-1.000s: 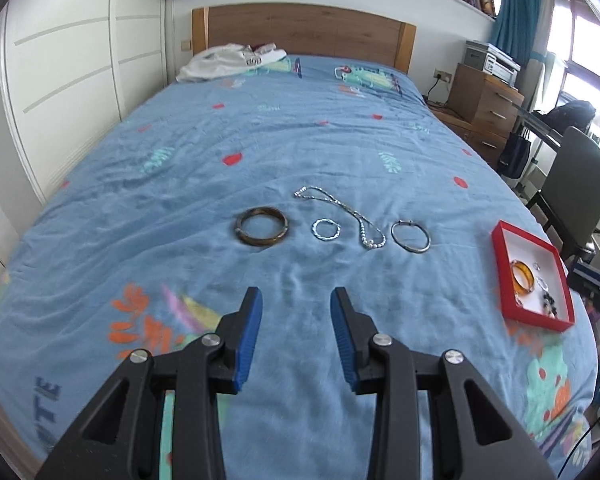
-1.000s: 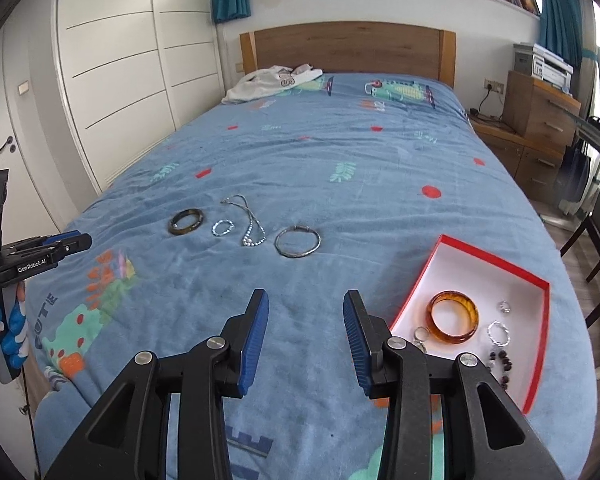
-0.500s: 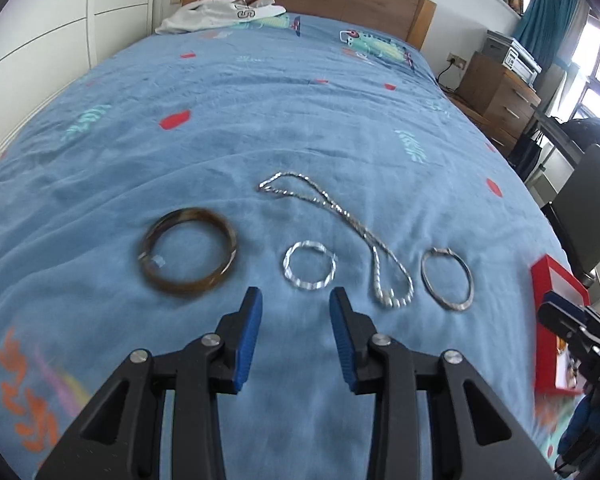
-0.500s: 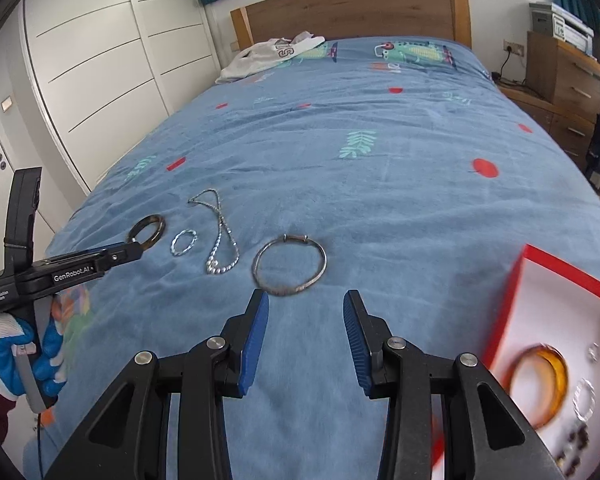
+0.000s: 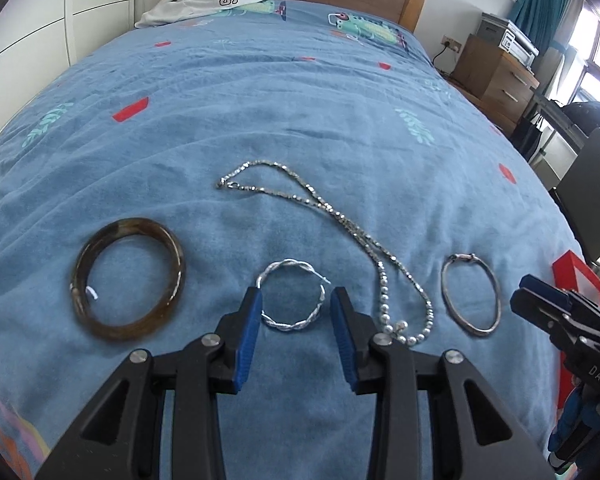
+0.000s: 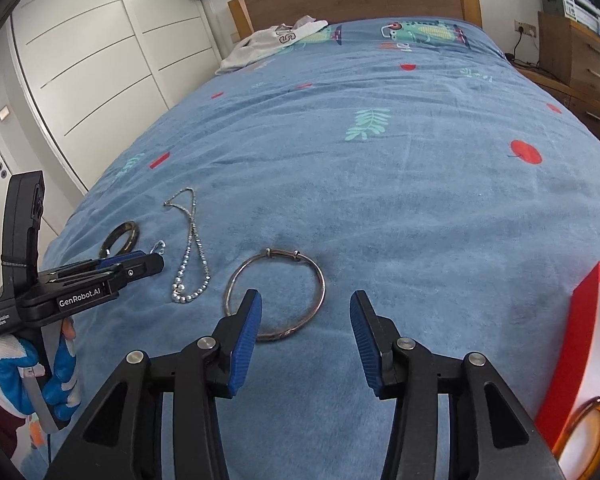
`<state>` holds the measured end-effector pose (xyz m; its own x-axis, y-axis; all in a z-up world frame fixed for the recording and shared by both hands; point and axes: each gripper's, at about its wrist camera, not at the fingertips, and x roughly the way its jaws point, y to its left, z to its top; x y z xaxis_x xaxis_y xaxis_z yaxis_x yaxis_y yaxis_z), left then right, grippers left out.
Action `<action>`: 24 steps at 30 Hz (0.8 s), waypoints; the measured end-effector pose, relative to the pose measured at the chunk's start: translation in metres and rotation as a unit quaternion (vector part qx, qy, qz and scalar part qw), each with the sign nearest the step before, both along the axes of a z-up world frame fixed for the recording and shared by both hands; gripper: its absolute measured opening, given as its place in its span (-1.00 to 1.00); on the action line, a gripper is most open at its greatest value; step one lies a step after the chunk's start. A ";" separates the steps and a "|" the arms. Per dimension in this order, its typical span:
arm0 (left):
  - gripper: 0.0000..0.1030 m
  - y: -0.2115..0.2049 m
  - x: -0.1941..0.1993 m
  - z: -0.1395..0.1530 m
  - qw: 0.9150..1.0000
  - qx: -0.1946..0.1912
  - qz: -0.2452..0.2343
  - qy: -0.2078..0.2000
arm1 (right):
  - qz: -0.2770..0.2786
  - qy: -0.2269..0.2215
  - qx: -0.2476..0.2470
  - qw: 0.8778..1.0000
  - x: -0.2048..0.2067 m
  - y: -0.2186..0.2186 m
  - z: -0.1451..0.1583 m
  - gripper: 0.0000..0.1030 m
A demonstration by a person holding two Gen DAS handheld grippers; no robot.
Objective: Organize jewelry
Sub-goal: 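Grasp the twisted silver hoop with the left gripper while the right grasps the silver bangle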
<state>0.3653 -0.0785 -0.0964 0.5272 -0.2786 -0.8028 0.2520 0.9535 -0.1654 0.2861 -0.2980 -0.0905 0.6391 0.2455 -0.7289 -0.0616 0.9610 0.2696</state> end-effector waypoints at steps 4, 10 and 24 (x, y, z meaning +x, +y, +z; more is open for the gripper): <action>-0.28 -0.002 0.006 -0.007 1.000 0.002 0.001 0.002 | -0.003 0.011 -0.002 1.000 0.012 0.000 -0.011 -0.12; -0.28 -0.002 0.009 -0.013 1.000 0.001 0.004 -0.008 | -0.011 0.023 0.002 1.000 0.024 0.002 -0.026 -0.11; -0.36 -0.007 0.000 -0.011 0.999 0.020 0.009 -0.037 | -0.011 0.005 -0.009 1.000 0.017 0.004 -0.023 -0.91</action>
<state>0.3654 -0.0860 -0.1070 0.5896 -0.2378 -0.7719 0.2454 0.9632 -0.1093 0.3034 -0.2940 -0.1139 0.6366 0.2188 -0.7395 -0.0386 0.9667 0.2528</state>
